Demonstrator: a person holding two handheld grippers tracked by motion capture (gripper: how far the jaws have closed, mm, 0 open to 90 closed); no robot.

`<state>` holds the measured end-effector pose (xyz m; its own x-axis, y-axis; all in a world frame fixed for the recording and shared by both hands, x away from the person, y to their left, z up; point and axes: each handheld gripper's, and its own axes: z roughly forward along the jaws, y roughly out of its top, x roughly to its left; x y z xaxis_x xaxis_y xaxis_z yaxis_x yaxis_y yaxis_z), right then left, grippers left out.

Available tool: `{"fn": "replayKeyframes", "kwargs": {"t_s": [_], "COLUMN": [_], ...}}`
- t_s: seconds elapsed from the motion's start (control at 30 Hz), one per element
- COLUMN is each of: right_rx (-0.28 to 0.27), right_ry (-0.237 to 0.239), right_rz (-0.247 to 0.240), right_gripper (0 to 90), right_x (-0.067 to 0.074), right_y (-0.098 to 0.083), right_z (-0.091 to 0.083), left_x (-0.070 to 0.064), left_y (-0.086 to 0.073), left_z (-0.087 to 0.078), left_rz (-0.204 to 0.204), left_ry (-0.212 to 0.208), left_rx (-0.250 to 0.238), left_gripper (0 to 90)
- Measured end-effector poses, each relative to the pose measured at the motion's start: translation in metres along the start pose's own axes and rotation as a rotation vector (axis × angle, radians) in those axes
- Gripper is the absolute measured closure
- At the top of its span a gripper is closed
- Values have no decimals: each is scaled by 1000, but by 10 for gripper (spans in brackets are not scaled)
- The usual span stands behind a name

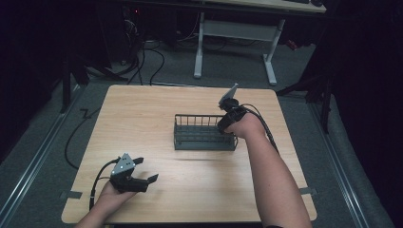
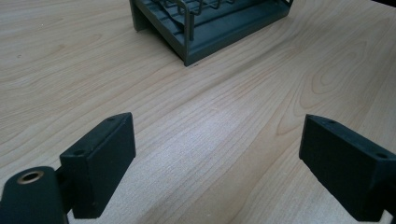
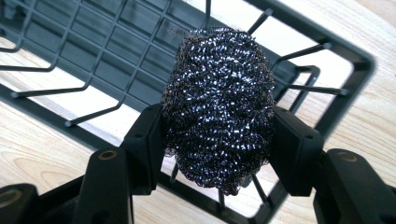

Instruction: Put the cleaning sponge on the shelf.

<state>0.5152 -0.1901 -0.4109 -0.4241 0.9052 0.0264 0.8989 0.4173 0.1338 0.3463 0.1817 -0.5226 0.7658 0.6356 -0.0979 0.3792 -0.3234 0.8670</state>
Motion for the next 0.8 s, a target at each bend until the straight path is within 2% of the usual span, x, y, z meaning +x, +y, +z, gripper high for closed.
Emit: {"fn": "replayKeyframes", "kwargs": {"t_s": [0.33,0.37,0.43,0.5,0.6,0.63,0.7,0.73,0.8], "right_rx": [38,29,30,30,24,16,9,-1,-18], "right_ry": [-11,-6,-11,-11,-2,-14,-13,-18,-23], "right_rz": [10,-4,-1,0,-2,-5,3,-12,-13], "right_gripper": [422,419,412,401,338,315,313,311,307], "right_x": [3,3,5,5,6,6,7,7,7], "right_y": [1,2,2,2,2,3,2,2,2], "right_z": [18,19,21,21,20,19,16,13,6], "left_x": [0,0,0,0,0,0,0,0,0], "left_y": [0,0,0,0,0,0,0,0,0], "left_z": [0,0,0,0,0,0,0,0,0], "left_rz": [0,0,0,1,0,0,2,2,3], "left_ry": [1,1,0,-1,1,1,0,-1,-2], "left_rx": [-3,-3,-2,-2,-4,-4,-3,-2,-1], "left_gripper": [114,115,114,114,114,115,114,114,114]}}
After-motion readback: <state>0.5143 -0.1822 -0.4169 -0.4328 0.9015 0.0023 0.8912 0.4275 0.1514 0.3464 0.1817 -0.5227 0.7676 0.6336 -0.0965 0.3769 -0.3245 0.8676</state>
